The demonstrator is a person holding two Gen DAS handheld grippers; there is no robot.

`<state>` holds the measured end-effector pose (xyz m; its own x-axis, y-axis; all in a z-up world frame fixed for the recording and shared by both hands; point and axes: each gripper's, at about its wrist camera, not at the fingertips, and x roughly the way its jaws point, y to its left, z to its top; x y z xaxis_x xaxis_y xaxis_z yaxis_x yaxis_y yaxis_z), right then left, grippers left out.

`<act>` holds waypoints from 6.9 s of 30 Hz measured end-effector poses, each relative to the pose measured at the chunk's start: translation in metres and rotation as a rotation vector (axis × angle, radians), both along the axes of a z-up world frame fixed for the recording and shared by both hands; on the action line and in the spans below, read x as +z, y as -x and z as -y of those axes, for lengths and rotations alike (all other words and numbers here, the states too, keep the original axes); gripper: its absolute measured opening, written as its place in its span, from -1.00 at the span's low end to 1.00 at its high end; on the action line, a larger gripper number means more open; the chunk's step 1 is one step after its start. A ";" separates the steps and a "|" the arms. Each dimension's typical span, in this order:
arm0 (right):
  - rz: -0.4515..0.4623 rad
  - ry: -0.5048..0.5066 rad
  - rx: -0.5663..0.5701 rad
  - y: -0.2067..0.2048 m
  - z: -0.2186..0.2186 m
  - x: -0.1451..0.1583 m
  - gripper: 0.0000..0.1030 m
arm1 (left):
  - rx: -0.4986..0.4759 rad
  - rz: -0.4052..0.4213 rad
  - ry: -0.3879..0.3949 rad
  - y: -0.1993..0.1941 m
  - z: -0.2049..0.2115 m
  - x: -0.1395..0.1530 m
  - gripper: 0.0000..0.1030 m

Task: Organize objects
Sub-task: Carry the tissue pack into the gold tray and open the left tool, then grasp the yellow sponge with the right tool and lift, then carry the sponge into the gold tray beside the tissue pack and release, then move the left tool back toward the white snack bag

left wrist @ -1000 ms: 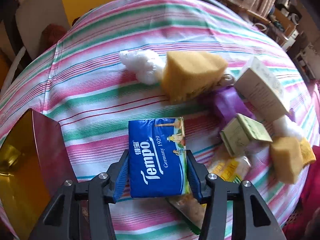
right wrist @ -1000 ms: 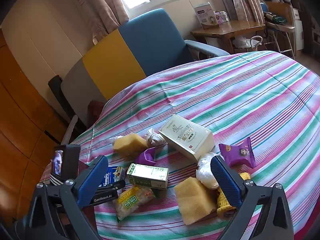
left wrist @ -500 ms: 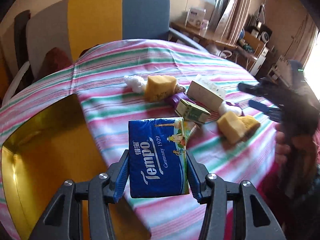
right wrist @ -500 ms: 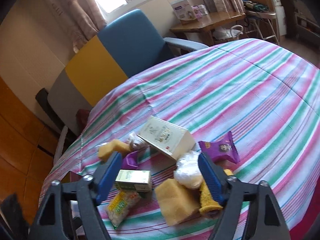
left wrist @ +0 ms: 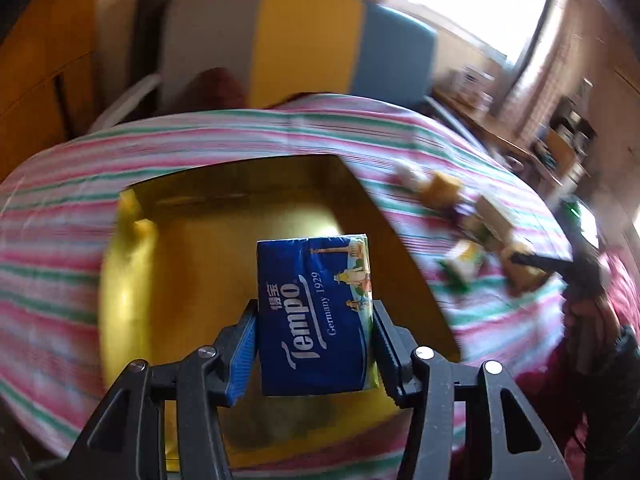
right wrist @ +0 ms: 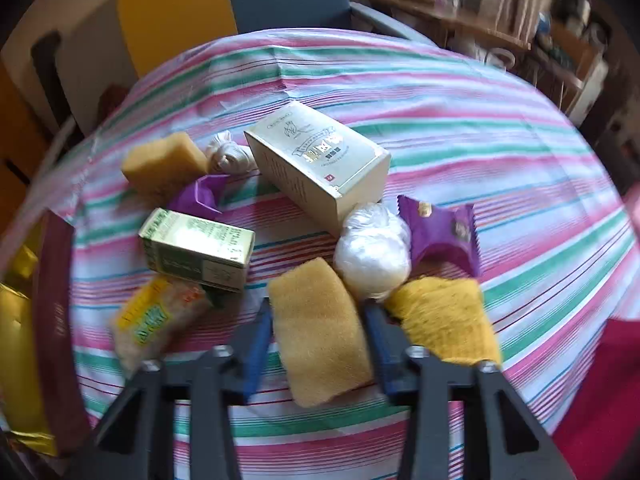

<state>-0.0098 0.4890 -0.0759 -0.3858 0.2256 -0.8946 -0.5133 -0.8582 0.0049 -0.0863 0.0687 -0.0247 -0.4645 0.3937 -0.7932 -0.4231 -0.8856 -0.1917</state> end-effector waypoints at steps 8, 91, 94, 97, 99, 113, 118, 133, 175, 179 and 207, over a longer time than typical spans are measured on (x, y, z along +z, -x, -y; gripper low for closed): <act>-0.007 -0.046 0.024 0.000 0.005 0.006 -0.27 | 0.162 0.031 -0.022 0.064 0.057 -0.005 0.02; -0.050 -0.172 0.104 0.003 0.034 0.025 -0.26 | 0.331 -0.090 0.057 -0.054 0.112 -0.020 0.29; -0.144 -0.143 0.118 -0.003 0.050 0.057 -0.26 | 0.372 -0.090 0.043 -0.049 0.124 -0.019 0.29; -0.233 -0.080 0.223 0.005 0.089 0.091 -0.26 | 0.402 -0.083 0.034 -0.046 0.134 -0.022 0.29; -0.258 -0.048 0.306 0.016 0.123 0.103 -0.26 | 0.418 -0.081 0.042 -0.046 0.138 -0.024 0.29; -0.143 0.362 0.668 0.128 0.362 0.050 -0.26 | 0.458 -0.043 0.024 -0.039 0.154 -0.033 0.28; -0.073 0.431 0.602 0.161 0.389 0.017 -0.17 | 0.465 -0.012 0.019 -0.036 0.157 -0.041 0.28; -0.167 0.566 0.613 0.139 0.365 0.022 0.58 | 0.453 -0.024 0.030 -0.038 0.151 -0.039 0.28; -0.376 0.192 -0.294 -0.050 -0.089 0.043 0.99 | 0.209 -0.015 0.062 -0.068 0.064 -0.032 0.27; -0.393 0.243 -0.321 -0.055 -0.094 0.039 0.99 | 0.137 -0.038 0.070 -0.071 0.041 -0.022 0.27; -0.433 0.429 -0.399 -0.067 -0.109 0.019 0.99 | -0.438 -0.112 0.163 -0.060 -0.200 0.013 0.33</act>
